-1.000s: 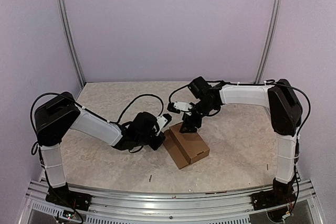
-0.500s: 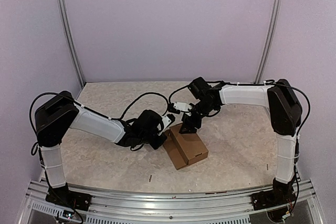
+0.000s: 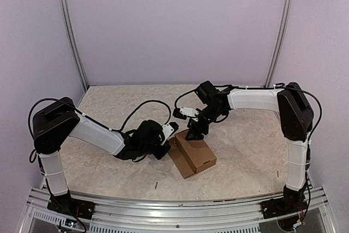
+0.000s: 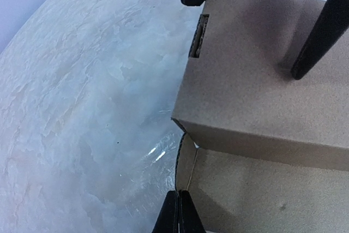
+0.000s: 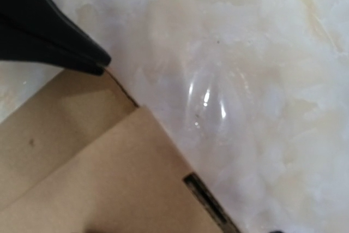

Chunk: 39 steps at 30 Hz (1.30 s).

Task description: Fold the paper box

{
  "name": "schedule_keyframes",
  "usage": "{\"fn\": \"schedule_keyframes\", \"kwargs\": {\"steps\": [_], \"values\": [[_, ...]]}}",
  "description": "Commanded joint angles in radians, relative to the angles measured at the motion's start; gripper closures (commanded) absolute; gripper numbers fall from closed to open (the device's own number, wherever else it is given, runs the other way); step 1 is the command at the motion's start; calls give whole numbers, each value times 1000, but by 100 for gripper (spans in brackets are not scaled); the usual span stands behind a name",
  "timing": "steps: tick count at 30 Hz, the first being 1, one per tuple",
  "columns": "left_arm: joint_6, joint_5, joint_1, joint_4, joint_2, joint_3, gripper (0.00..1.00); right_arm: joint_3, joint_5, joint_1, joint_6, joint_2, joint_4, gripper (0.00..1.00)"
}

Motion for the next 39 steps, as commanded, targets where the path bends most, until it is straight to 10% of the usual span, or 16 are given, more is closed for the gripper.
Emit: {"fn": "schedule_keyframes", "kwargs": {"steps": [1, 39], "values": [[-12, 30, -17, 50, -22, -28, 100, -39, 48, 11, 3, 68, -75, 28], [-30, -7, -23, -273, 57, 196, 100, -103, -31, -57, -67, -170, -148, 20]]}}
